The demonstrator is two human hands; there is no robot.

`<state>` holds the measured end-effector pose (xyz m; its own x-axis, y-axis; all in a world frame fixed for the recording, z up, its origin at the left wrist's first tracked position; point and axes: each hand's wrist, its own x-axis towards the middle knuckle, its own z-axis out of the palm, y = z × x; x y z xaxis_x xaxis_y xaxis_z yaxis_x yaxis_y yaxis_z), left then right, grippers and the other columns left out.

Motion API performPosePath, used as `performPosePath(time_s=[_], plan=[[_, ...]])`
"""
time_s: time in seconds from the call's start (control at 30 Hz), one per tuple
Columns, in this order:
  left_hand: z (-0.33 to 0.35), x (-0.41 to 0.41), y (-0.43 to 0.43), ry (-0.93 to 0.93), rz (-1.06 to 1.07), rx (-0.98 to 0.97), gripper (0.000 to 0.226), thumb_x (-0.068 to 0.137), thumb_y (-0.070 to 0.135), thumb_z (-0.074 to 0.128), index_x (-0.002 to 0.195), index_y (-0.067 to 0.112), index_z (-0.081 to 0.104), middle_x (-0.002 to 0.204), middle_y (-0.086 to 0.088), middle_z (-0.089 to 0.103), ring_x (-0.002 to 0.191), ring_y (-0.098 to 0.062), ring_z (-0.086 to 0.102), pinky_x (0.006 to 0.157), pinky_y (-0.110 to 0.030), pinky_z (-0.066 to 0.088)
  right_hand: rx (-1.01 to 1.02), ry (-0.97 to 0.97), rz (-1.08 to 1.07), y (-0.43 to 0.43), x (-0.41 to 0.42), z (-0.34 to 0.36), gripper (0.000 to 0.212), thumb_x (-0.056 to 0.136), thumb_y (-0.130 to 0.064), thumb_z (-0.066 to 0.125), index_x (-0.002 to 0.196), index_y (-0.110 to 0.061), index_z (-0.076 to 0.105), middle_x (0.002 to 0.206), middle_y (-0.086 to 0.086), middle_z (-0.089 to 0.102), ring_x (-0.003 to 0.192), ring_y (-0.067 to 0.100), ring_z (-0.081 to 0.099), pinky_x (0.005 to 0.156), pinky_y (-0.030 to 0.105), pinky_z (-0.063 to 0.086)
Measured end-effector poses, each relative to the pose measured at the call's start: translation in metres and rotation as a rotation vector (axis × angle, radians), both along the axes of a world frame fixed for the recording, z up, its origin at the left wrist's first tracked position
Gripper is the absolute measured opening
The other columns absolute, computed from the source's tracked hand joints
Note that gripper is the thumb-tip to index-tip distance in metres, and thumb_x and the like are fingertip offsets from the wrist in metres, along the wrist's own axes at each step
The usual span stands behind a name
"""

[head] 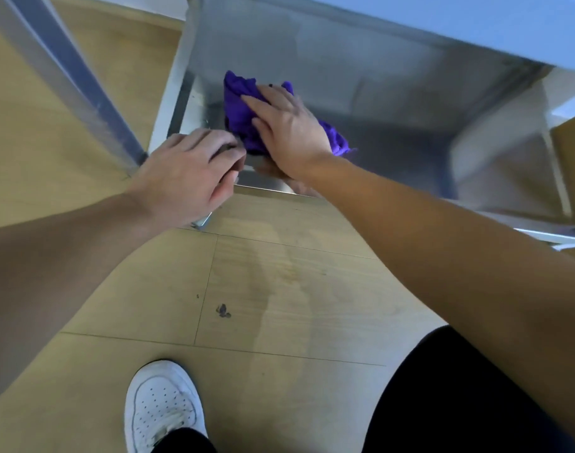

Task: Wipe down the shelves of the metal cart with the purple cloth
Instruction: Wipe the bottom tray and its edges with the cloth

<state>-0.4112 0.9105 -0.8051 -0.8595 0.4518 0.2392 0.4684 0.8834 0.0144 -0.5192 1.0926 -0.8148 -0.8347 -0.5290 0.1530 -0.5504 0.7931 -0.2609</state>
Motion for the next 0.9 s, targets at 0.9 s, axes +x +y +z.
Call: performPosePath(time_s=[0.9], plan=[[0.025, -0.023, 0.088, -0.022, -0.080, 0.054, 0.041, 0.096, 0.028, 0.033, 0.118, 0.006, 0.059, 0.124, -0.008, 0.055, 0.110, -0.030, 0.054, 0.087, -0.047, 0.047, 0.004, -0.013, -0.336, 0.115, -0.010, 0.000, 0.041, 0.103, -0.028, 0.037, 0.143, -0.023, 0.046, 0.149, 0.004, 0.043, 0.141, 0.025, 0.032, 0.116, 0.036, 0.025]])
